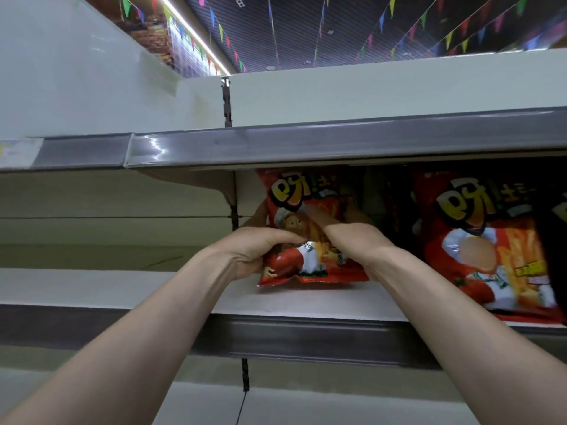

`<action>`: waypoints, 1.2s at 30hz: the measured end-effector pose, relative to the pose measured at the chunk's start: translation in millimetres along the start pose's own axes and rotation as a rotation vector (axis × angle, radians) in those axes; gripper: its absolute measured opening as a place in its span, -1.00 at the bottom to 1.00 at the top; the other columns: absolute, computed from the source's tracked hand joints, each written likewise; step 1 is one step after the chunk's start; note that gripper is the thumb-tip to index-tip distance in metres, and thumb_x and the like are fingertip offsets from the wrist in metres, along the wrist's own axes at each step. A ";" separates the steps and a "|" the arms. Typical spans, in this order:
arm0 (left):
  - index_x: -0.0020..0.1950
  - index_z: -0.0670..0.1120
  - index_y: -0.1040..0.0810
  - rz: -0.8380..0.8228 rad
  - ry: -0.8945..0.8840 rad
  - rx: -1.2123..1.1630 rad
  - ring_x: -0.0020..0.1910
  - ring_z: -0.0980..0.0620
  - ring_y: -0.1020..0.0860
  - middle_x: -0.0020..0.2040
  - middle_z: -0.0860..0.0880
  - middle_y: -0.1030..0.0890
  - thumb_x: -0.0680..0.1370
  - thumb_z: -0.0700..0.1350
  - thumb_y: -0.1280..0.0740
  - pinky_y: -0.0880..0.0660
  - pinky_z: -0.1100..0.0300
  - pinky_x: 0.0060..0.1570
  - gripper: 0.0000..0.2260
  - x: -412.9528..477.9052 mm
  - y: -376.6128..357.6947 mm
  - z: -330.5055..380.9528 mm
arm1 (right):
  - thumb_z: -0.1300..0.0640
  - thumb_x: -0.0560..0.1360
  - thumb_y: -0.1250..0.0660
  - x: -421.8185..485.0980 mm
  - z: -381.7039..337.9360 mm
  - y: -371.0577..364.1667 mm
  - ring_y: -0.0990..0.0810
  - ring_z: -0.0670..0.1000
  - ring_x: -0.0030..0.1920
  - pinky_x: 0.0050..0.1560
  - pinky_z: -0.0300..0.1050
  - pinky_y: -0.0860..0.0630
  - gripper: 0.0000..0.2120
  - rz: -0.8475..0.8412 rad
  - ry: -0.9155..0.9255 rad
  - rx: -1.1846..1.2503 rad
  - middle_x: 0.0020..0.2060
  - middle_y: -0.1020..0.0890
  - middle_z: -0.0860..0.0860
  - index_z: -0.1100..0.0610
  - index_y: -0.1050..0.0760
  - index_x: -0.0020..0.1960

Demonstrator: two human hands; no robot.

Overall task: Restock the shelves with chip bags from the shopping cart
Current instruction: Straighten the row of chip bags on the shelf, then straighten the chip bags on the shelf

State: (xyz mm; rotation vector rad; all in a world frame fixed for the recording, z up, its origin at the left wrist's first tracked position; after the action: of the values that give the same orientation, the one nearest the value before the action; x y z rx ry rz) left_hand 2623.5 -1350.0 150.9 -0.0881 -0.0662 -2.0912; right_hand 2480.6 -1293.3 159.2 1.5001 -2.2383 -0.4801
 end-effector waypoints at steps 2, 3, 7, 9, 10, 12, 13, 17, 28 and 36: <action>0.33 -0.10 -0.48 -0.046 -0.058 -0.032 0.14 -0.12 -0.61 0.16 -0.19 -0.64 0.45 -0.41 -0.38 -0.57 0.05 0.12 -0.52 8.0 -20.4 5.0 | -0.18 0.58 -0.22 -0.8 7.9 11.7 -0.48 0.12 0.17 0.19 -0.10 -0.38 -0.45 0.069 0.003 0.088 0.19 -0.50 0.14 0.20 -0.38 0.38; 0.36 -0.08 -0.45 -0.067 -0.093 -0.057 0.15 -0.13 -0.61 0.17 -0.18 -0.63 0.45 -0.41 -0.38 -0.57 0.04 0.11 -0.48 11.7 -30.3 7.8 | -0.21 0.55 -0.26 0.5 12.4 17.4 -0.43 0.14 0.31 0.28 -0.07 -0.35 -0.35 0.118 0.022 0.144 0.33 -0.44 0.14 0.19 -0.28 0.46; 0.40 -0.02 -0.37 -0.071 -0.163 -0.037 0.15 -0.10 -0.60 0.21 -0.11 -0.61 0.44 -0.36 -0.43 -0.56 0.04 0.13 -0.42 26.9 -55.4 9.9 | -0.26 0.47 -0.33 0.9 22.4 31.3 -0.24 0.14 0.49 0.43 0.01 -0.24 -0.14 0.246 0.044 0.298 0.52 -0.23 0.07 0.09 -0.04 0.58; 0.40 -0.03 -0.35 -0.034 -0.180 0.020 0.15 -0.05 -0.58 0.21 -0.08 -0.59 0.43 -0.38 -0.44 -0.57 0.15 0.04 -0.39 31.8 -61.2 5.2 | -0.24 0.50 -0.30 1.6 29.5 32.3 -0.20 0.14 0.50 0.45 0.00 -0.20 -0.16 0.260 0.027 0.287 0.54 -0.19 0.08 0.10 -0.01 0.59; 0.41 -0.04 -0.34 -0.010 -0.183 0.035 0.16 -0.05 -0.57 0.22 -0.07 -0.58 0.43 -0.38 -0.44 -0.57 0.17 0.04 -0.38 34.0 -62.6 1.4 | -0.23 0.51 -0.29 2.9 33.0 32.8 -0.19 0.15 0.51 0.47 0.01 -0.18 -0.17 0.266 0.017 0.270 0.54 -0.18 0.08 0.11 0.00 0.59; 0.42 -0.05 -0.34 0.034 -0.179 0.053 0.17 -0.05 -0.56 0.25 -0.07 -0.56 0.42 -0.34 -0.47 -0.56 0.11 0.12 -0.36 39.3 -62.3 -7.5 | -0.21 0.54 -0.26 5.6 37.3 31.9 -0.15 0.16 0.52 0.50 0.06 -0.12 -0.19 0.257 -0.003 0.235 0.55 -0.14 0.09 0.12 0.02 0.58; 0.42 -0.05 -0.34 0.050 -0.175 0.065 0.15 -0.03 -0.58 0.24 -0.07 -0.57 0.41 -0.31 -0.49 -0.55 0.12 0.14 -0.36 41.5 -61.4 -11.1 | -0.21 0.55 -0.25 6.4 37.3 30.8 -0.14 0.17 0.53 0.50 0.10 -0.10 -0.20 0.249 -0.011 0.212 0.56 -0.12 0.10 0.11 0.03 0.58; 0.40 -0.02 -0.36 0.039 -0.140 0.058 0.11 -0.05 -0.61 0.21 -0.08 -0.60 0.38 -0.06 -0.54 -0.55 0.03 0.16 -0.35 42.7 -62.9 -15.9 | -0.24 0.54 -0.24 9.6 36.2 31.8 -0.17 0.20 0.51 0.48 0.13 -0.15 -0.20 0.300 0.002 0.137 0.55 -0.14 0.09 0.05 0.07 0.59; 0.53 0.02 -0.19 0.185 -0.112 0.221 0.33 -0.12 -0.45 0.43 -0.09 -0.41 0.54 0.27 -0.25 -0.36 -0.02 0.37 -0.35 40.4 -63.3 -18.8 | -0.04 0.63 -0.17 0.5 24.2 33.9 -0.19 0.19 0.49 0.39 0.04 -0.25 -0.37 0.444 0.217 -0.141 0.54 -0.12 0.12 0.06 0.03 0.58; 0.55 -0.07 -0.17 0.317 -0.149 0.260 0.20 0.00 -0.47 0.43 -0.10 -0.41 0.65 0.10 -0.11 -0.42 0.31 -0.07 -0.50 29.6 -54.8 -4.7 | 0.16 0.54 -0.27 -13.7 3.9 15.1 0.01 0.16 0.55 0.50 0.07 -0.04 -0.40 0.413 0.500 -0.671 0.55 -0.07 0.14 0.11 -0.18 0.54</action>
State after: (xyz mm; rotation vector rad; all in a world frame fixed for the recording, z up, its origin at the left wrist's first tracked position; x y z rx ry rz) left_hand 2561.1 -1348.7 148.3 -0.0898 -0.3882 -1.7412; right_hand 2471.3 -1274.8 161.4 0.6931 -1.6790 -0.5684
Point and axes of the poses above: each hand's wrist, its own x-axis towards the middle knuckle, its own y-axis out of the back of the hand, z = x × y, the point moved 6 cm from there along x, towards the middle knuckle
